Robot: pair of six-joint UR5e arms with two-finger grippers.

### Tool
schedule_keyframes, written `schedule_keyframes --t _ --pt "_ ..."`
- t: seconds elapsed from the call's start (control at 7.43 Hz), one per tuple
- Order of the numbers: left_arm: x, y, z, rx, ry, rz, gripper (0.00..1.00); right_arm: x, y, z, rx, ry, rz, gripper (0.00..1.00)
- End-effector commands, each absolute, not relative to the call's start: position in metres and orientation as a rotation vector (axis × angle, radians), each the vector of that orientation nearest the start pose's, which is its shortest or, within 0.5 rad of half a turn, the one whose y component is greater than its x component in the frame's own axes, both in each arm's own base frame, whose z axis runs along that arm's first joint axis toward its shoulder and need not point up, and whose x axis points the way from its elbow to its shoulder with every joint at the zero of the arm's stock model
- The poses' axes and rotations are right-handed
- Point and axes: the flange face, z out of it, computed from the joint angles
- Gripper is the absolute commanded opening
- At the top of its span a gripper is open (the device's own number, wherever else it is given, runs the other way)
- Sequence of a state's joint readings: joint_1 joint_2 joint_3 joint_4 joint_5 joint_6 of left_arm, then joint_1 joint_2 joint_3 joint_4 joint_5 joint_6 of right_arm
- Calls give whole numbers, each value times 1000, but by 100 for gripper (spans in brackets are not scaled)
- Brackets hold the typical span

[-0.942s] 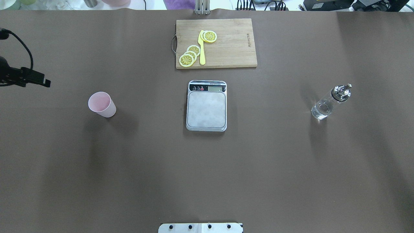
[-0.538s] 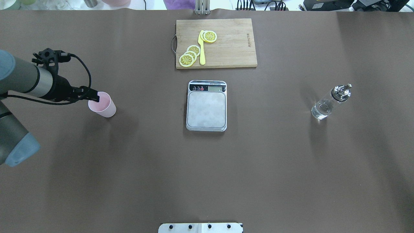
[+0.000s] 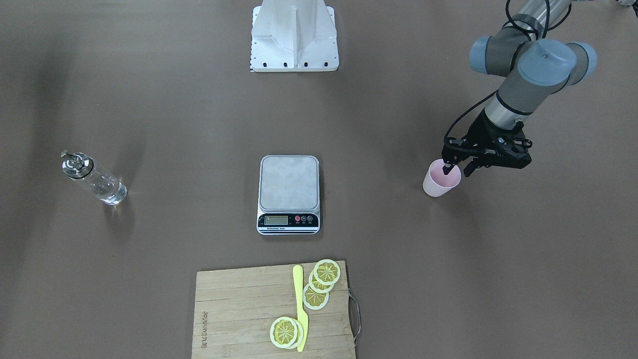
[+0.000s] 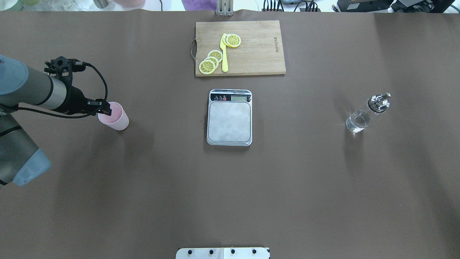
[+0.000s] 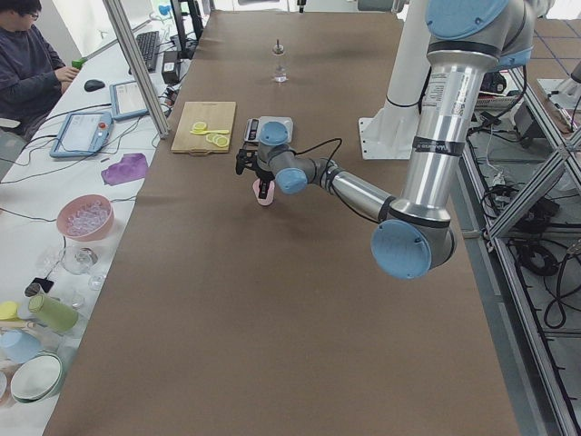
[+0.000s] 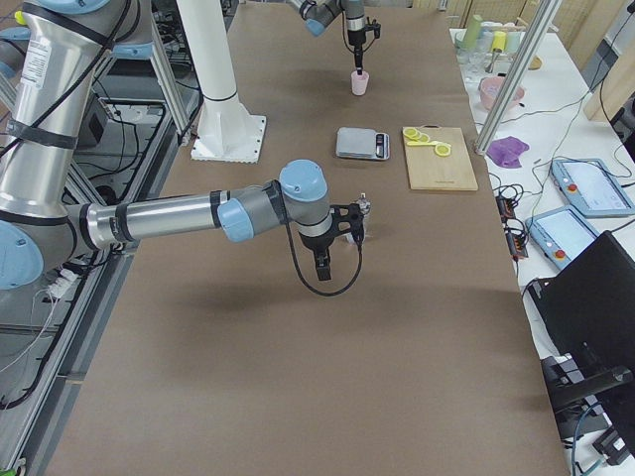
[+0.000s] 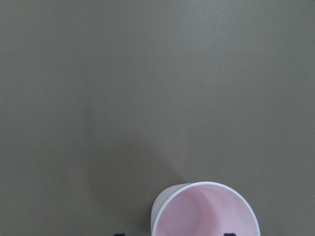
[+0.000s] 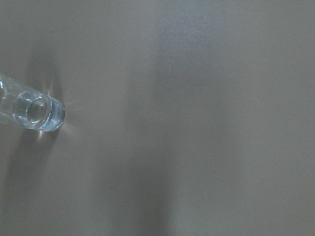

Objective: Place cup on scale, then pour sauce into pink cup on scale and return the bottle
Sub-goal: 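Reach the left gripper to the pink-lined paper cup and grasp it, then carry the cup with the left gripper over onto the scale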

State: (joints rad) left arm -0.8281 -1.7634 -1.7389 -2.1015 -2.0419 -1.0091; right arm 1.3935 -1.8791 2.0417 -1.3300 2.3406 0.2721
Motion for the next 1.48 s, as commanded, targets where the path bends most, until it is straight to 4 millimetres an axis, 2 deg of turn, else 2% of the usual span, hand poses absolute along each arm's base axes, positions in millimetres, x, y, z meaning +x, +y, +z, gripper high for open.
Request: schedule_keyframes --t 0.0,0.13,0.27,0.4,0.67,0.94,1.08,1.21,1.35 --pt "328 -487 421 218 948 -35 32 -4 -383 530 206 -825 -68 99" --pt "327 -487 422 219 946 -38 7 -4 -383 531 203 -825 -67 99" --pt "328 -488 425 219 940 -41 0 -4 -383 531 203 -825 -68 99" --pt "328 -489 424 222 940 -44 0 -4 -383 531 205 -824 -73 99" --pt "334 -495 395 247 976 -39 0 -4 -383 532 205 -824 -75 99" --pt "350 -513 342 259 994 -36 0 -3 -383 534 208 -823 -75 99" --pt "363 -526 294 241 986 -56 0 -3 -382 535 205 -823 -74 99" --pt "377 -529 257 195 975 -104 0 -4 -381 536 204 -823 -76 99" --pt "396 -521 240 182 969 -114 0 -3 -379 539 204 -824 -73 99"
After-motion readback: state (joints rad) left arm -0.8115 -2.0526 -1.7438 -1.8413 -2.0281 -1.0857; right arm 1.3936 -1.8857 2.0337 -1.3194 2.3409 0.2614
